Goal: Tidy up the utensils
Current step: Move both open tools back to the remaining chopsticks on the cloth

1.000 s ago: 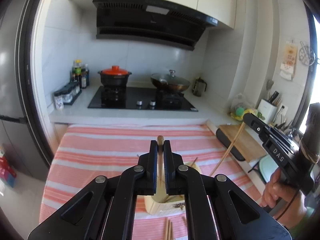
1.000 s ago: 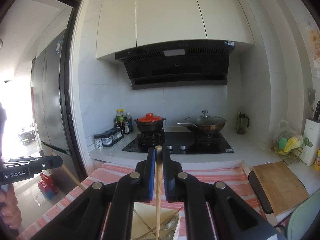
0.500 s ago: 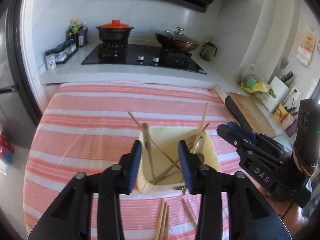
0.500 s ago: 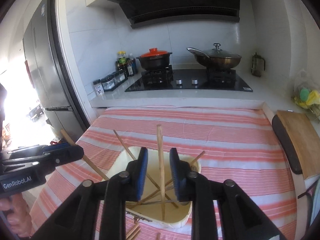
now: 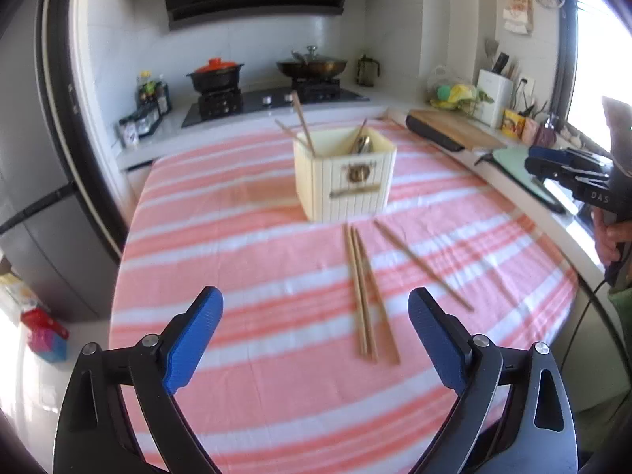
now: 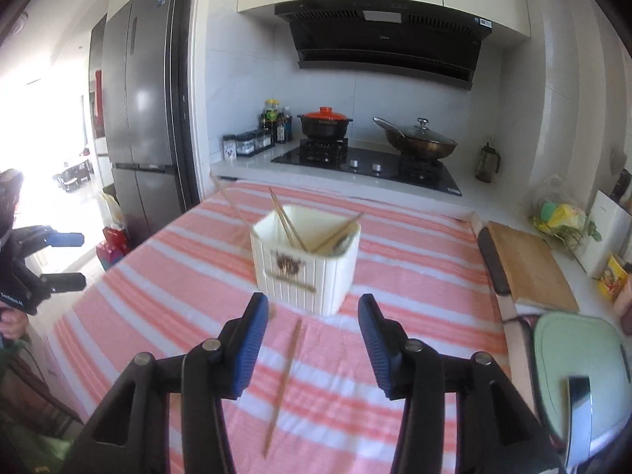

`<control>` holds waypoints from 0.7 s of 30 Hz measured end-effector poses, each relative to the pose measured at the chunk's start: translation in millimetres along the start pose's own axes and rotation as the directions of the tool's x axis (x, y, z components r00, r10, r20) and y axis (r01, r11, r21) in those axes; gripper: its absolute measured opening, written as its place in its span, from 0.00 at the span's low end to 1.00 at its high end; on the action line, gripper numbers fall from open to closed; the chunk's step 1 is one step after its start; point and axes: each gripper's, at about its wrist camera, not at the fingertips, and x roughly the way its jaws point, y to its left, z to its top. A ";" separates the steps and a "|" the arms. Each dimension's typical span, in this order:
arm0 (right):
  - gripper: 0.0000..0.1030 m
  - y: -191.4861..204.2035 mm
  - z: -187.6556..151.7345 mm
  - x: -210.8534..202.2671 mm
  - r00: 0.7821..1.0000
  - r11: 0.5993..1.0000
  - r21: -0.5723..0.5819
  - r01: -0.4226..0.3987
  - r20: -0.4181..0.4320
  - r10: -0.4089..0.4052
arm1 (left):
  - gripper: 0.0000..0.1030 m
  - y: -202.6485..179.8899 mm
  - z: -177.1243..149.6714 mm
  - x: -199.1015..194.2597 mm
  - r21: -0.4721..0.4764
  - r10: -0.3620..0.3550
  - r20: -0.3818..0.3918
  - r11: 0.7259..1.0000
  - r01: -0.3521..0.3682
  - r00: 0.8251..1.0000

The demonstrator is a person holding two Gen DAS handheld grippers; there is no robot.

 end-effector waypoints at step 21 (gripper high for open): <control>0.47 71.3 -167.4 -3.9 0.992 0.990 0.139 0.039 -0.127 -0.021 | 0.93 -14.5 -81.1 55.0 -0.232 -0.044 -0.100 0.973 0.020 0.994</control>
